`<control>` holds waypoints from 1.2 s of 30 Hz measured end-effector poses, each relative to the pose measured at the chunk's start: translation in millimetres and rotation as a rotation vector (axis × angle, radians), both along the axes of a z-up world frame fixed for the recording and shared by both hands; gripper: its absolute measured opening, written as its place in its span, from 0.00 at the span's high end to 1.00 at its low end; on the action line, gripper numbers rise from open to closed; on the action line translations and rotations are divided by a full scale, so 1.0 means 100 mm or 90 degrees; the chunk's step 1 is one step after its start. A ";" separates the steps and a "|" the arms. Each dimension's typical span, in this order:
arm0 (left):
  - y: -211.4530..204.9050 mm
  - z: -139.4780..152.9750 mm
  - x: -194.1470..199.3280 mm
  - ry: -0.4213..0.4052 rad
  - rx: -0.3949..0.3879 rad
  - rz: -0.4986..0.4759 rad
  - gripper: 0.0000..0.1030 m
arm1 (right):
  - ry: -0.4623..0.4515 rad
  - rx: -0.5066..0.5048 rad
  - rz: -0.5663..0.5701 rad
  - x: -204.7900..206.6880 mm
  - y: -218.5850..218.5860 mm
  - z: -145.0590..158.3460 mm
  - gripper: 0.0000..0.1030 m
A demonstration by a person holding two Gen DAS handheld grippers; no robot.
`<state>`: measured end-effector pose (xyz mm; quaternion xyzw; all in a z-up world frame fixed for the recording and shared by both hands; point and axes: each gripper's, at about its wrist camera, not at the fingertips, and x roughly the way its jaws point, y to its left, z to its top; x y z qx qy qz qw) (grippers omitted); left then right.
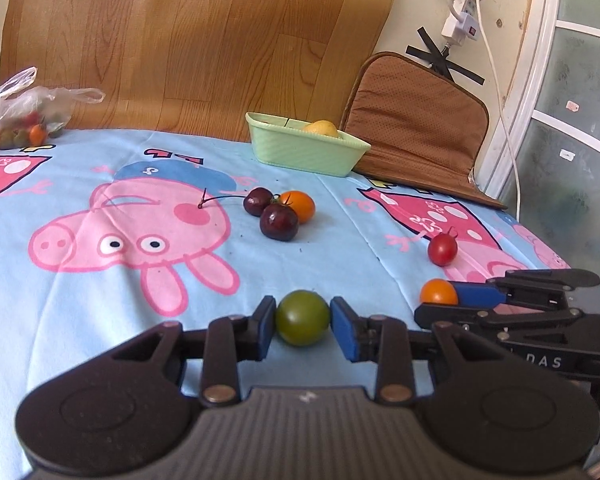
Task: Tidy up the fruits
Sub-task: 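Carry both tomatoes over the green bowl and open both tools to release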
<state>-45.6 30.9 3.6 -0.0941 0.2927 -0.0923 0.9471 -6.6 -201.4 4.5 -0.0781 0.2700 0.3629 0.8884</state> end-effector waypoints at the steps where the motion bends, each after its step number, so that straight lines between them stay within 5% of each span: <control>1: 0.00 0.00 0.00 0.000 -0.001 0.000 0.70 | -0.001 -0.001 0.000 0.00 0.00 0.00 0.68; 14: 0.03 0.01 -0.01 0.000 -0.014 0.006 0.72 | 0.009 0.017 -0.004 -0.09 -0.03 0.01 0.71; 19: 0.04 0.33 0.16 -0.015 -0.047 -0.027 0.72 | 0.008 0.077 0.010 0.04 -0.08 0.26 0.71; 26: 0.02 0.87 1.50 -0.010 -0.066 -0.052 0.71 | -0.026 0.108 -0.052 1.05 -0.03 0.79 0.71; 31: -0.05 0.70 2.62 0.050 -0.072 -0.027 0.71 | 0.019 0.097 -0.099 2.00 0.10 0.71 0.70; 36: -0.11 0.45 3.16 0.094 -0.082 -0.006 0.62 | 0.066 0.076 -0.100 2.44 0.24 0.42 0.66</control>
